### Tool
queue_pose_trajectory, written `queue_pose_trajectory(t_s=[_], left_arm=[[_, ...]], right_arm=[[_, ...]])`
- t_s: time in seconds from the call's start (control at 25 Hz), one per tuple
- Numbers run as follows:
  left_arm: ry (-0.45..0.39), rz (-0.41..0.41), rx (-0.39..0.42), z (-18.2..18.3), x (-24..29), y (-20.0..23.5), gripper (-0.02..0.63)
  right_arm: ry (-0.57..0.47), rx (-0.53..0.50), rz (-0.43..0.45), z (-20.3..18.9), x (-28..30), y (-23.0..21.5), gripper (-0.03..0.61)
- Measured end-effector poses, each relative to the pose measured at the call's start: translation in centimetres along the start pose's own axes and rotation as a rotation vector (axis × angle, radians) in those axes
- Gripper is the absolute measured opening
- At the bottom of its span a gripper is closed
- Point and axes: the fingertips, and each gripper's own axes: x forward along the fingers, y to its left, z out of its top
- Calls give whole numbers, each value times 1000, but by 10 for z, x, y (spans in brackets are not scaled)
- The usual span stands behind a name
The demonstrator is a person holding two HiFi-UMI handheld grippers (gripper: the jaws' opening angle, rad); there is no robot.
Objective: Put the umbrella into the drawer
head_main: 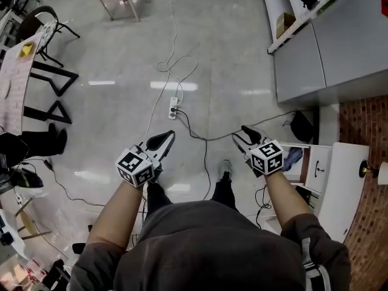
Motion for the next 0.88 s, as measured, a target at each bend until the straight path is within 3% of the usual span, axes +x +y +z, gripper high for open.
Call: queue_pose_trajectory(t_s=[0.2,0.28,0.32,0.56,0.88], left_arm=[[-53,57,9,23,-43,13,6],[-66,69,11,30,-55,14,6],[-70,72,14,33,-60,14,6],[-78,70,34,44,-75,6,6],[-77,69,44,50,-70,-5,6]], right_arm=[[-48,-63,81,46,16,58,122],[-80,-77,87,60,15,72,58],[-95,-84,91,67,14,78,-6],[-141,-135,122,94,5,103,-8],[-162,-123,120,93,-3,100,-8]])
